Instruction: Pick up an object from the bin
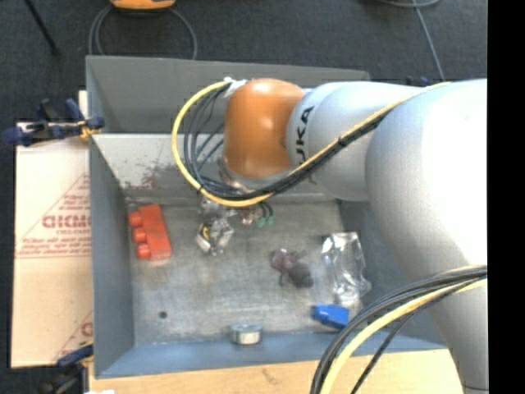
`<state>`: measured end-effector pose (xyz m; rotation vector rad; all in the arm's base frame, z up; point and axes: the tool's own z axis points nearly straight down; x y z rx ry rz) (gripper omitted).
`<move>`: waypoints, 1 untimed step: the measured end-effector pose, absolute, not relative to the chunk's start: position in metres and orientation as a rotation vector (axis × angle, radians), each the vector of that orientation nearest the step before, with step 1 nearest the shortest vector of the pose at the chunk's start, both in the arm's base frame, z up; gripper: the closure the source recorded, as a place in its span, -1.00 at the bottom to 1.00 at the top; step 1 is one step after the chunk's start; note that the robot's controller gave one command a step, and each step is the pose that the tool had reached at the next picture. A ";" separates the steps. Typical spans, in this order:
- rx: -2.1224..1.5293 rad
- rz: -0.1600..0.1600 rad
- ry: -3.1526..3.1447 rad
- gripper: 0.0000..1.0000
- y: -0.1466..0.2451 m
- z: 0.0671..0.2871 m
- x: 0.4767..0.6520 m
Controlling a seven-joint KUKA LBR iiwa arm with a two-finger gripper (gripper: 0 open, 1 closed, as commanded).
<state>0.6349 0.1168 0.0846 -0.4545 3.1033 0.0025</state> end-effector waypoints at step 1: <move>-0.500 -0.002 3.088 1.00 0.112 0.239 0.638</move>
Offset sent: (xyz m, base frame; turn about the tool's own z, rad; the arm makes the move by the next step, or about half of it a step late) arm -0.0003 -0.0041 0.1483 -0.0332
